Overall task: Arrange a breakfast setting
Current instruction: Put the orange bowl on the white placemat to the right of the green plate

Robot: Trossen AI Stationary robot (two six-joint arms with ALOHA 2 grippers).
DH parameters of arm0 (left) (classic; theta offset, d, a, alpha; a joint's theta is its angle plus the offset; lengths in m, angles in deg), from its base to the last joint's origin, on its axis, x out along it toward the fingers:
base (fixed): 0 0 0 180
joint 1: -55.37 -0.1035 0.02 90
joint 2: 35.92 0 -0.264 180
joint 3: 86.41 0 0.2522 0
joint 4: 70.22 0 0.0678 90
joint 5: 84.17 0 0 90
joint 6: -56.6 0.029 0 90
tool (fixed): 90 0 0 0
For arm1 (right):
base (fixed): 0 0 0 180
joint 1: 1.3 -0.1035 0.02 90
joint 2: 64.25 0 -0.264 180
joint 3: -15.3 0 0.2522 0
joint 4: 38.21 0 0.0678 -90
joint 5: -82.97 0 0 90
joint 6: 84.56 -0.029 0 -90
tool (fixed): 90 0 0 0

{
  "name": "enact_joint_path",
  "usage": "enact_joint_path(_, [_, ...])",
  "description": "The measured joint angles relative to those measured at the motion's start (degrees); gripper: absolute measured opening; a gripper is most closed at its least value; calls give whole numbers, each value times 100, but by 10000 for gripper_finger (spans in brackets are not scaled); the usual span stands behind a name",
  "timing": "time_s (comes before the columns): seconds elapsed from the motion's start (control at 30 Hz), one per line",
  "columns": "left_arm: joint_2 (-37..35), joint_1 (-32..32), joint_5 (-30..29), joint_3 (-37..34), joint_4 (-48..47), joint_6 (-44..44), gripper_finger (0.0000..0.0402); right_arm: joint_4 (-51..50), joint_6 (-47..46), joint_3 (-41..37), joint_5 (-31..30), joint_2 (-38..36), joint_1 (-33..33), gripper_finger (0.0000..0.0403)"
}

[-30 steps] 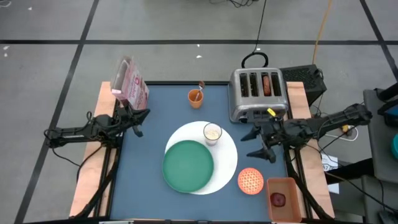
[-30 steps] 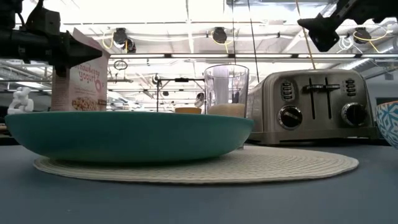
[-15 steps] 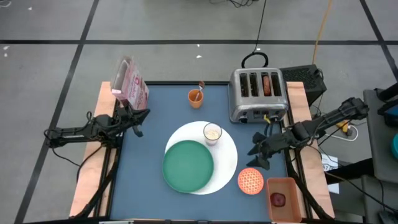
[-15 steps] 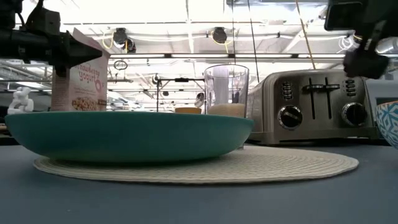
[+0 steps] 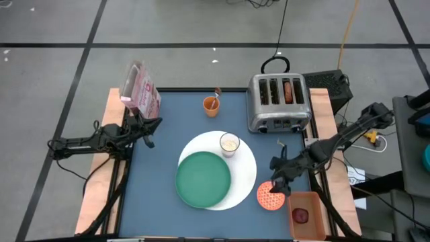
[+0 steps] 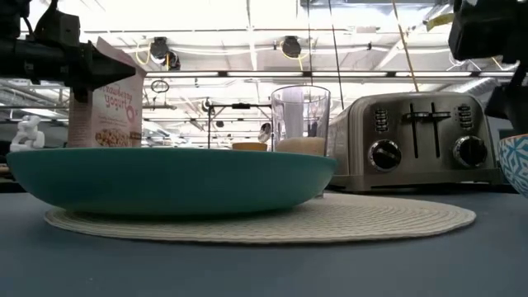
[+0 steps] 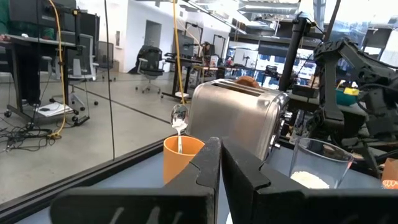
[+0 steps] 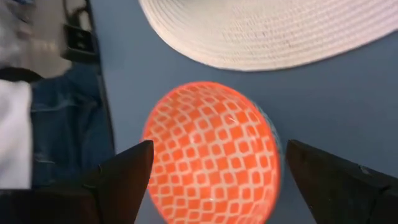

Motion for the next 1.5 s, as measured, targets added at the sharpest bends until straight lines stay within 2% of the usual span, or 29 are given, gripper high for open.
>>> enact_joint_path(0.4, [0, 0, 1, 0, 0, 0, 21, -2, 118, 0, -28, 804, -33, 358])
enact_joint_path(0.57, [0, 0, 1, 0, 0, 3, 21, -46, 133, 0, -28, 1050, -33, 336])
enact_joint_path(0.87, [0, 1, -1, 0, -2, 5, 21, -151, 133, 0, -28, 1312, -33, 241])
enact_joint_path(1.37, [0, 0, 1, -2, 0, 7, 21, -26, 136, 0, -39, 1316, 93, 32])
enact_joint_path(1.5, [0, 0, 0, -1, 0, 6, 21, 159, 223, -2, -82, 1316, 219, 16])
